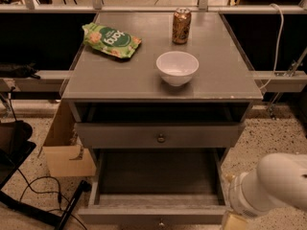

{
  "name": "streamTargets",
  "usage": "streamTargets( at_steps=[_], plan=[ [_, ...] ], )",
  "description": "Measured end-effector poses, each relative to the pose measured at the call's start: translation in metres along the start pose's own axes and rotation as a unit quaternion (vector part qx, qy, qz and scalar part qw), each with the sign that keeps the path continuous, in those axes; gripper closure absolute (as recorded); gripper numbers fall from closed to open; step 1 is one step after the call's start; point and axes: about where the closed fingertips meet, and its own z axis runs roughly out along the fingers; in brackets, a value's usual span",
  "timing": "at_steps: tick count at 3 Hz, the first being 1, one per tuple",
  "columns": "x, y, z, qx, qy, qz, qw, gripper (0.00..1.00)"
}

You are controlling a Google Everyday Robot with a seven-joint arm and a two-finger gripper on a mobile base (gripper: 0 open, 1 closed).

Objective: Close middle drawer

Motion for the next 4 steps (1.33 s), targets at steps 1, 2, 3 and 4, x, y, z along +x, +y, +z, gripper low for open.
streamTargets(
  at_steps=[1, 2, 3, 4],
  plan=[
    [0.028, 0.018, 0.077, -0.035, 0.004, 0.033, 0.9988, 0.0],
    [0.029, 0.02, 0.087, -0.041, -0.001, 0.038, 0.9984, 0.0],
    [0.034, 0.026, 0.106, -0.056, 0.004, 0.045, 0.9974, 0.04],
    [0.055, 0.051, 0.14, -0.095, -0.003, 0.064, 0.9934, 0.27]
  ],
)
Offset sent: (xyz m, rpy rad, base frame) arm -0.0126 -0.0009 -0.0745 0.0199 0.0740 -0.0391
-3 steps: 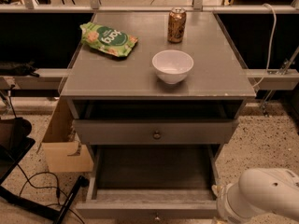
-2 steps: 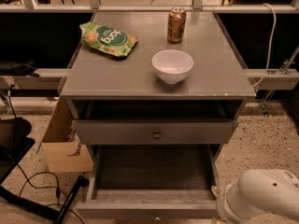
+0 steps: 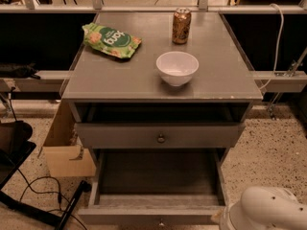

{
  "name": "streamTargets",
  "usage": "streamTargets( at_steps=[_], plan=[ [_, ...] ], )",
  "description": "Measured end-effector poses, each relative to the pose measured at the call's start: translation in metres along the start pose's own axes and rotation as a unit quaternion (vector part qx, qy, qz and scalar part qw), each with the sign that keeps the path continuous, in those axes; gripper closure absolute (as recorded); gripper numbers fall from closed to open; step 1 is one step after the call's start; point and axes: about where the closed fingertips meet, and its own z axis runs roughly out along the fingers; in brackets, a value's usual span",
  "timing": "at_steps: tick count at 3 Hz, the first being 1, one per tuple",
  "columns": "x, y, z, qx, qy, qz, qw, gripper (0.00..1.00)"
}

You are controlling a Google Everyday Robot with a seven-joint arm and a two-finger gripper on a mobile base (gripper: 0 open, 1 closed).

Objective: Close middle drawer

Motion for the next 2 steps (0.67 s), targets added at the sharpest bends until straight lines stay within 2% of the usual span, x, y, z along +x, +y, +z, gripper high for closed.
streamTargets(
  at_steps=[1, 2],
  plan=[
    [0.017, 0.026, 0.077, -0.044, -0.049, -0.007, 0.9978, 0.58],
    [0.004, 0.019, 0.139, -0.049, -0.094, -0.024, 0.9941, 0.81]
  ],
)
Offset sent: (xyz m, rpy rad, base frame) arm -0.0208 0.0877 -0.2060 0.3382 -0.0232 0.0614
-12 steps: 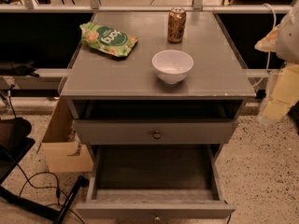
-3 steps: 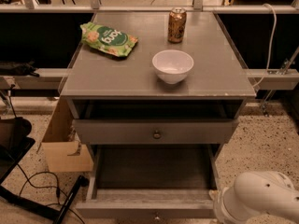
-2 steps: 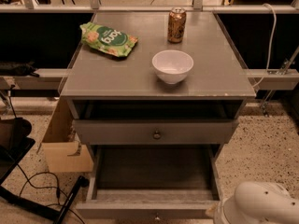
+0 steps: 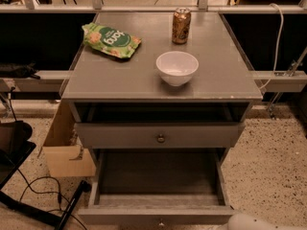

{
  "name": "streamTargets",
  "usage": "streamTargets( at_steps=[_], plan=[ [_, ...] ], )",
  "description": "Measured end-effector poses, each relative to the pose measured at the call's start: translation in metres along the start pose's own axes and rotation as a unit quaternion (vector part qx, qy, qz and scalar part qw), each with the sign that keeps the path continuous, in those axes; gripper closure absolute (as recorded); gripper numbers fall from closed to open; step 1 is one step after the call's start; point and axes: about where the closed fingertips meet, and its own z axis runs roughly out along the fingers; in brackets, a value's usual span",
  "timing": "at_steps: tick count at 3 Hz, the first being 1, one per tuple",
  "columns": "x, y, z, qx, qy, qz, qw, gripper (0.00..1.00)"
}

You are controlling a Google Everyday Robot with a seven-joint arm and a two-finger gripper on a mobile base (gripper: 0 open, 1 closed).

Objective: Close middle drawer

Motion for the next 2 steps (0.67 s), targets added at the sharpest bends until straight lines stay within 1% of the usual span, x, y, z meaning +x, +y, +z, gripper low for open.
streamTargets(
  at_steps=[1, 2],
  plan=[
    [-0.007, -0.024, 0.056, 0.01, -0.047, -0.004, 0.9988, 1.0],
    [-0.02, -0.052, 0.096, 0.034, -0.099, 0.0, 0.9945, 1.0]
  ],
)
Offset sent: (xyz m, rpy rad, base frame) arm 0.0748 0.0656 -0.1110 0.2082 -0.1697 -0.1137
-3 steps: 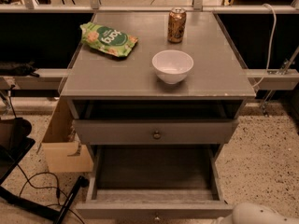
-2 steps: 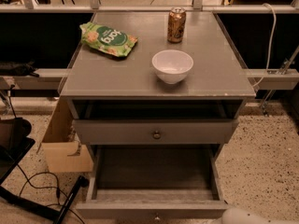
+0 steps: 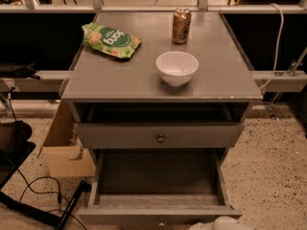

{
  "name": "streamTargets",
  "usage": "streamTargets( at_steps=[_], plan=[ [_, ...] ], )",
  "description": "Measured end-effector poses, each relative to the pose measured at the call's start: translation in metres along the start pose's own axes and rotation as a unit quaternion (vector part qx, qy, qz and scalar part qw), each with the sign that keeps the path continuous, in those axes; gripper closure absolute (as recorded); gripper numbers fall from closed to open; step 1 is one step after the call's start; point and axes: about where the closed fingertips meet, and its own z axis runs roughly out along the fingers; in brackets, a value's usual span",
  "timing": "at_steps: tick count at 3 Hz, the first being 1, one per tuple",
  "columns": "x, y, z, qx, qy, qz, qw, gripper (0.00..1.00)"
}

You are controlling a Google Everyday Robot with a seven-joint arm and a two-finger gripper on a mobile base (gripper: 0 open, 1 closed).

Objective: Close middle drawer

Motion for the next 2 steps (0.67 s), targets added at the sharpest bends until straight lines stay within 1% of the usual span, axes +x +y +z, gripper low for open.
streamTargets(
  at_steps=[1, 2],
  plan=[
    [-0.004, -0.014, 0.016, 0.013, -0.026, 0.004, 0.9996, 1.0],
    [-0.017, -0.034, 0.02, 0.026, -0.049, 0.003, 0.9984, 1.0]
  ],
)
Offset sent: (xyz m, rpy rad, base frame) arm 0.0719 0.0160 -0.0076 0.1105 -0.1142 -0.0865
